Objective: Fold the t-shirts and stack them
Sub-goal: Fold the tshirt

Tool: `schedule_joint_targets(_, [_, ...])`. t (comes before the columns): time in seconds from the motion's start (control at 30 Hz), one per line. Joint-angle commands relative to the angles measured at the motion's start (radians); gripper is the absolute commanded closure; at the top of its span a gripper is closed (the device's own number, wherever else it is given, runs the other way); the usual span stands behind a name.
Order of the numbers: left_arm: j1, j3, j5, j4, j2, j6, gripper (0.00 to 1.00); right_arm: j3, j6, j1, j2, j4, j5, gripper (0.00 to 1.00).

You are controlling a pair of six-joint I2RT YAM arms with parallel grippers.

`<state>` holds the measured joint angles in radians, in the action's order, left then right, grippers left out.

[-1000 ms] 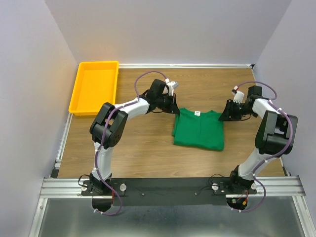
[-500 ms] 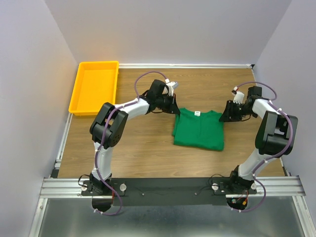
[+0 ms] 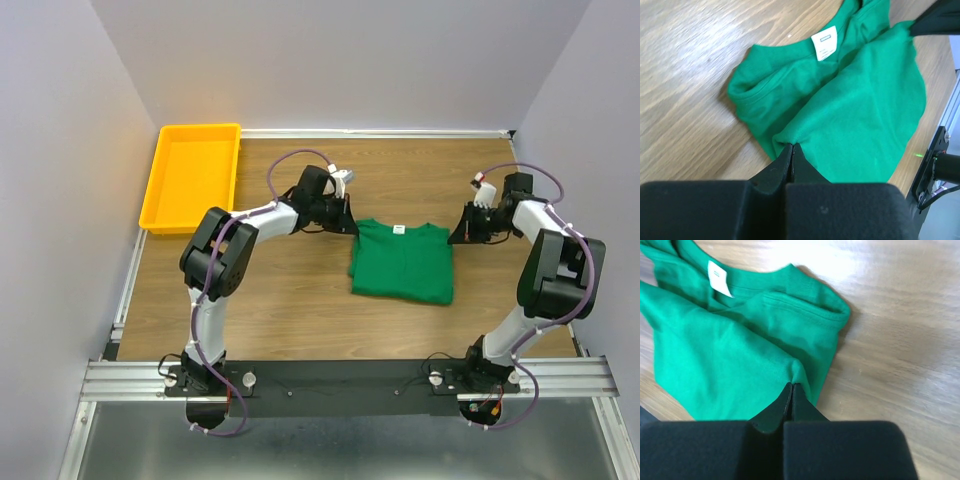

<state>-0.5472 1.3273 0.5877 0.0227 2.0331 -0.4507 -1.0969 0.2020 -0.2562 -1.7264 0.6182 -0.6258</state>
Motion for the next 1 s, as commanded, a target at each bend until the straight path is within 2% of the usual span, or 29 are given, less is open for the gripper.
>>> schedule_joint_targets(0.0, [0.027,-0.034,-0.022,0.026,-0.065,-0.002,1.00,-0.049,-0.016,0.003,0.074,0.008,-0.021,0.99])
schedule_joint_targets(0.3, [0.047,0.010,-0.046,0.051,-0.074,-0.003,1.00,-0.095,-0.032,0.003,0.067,-0.044,-0.061,0.99])
schedule_joint_targets(0.63, [0.066,0.200,-0.052,0.048,0.139,-0.039,1.00,-0.147,-0.144,0.005,-0.156,-0.255,0.023,0.99])
schedule_joint_targets(0.97, [0.121,0.303,-0.103,0.033,0.234,-0.085,1.00,-0.199,-0.229,0.003,-0.222,-0.368,0.115,0.99])
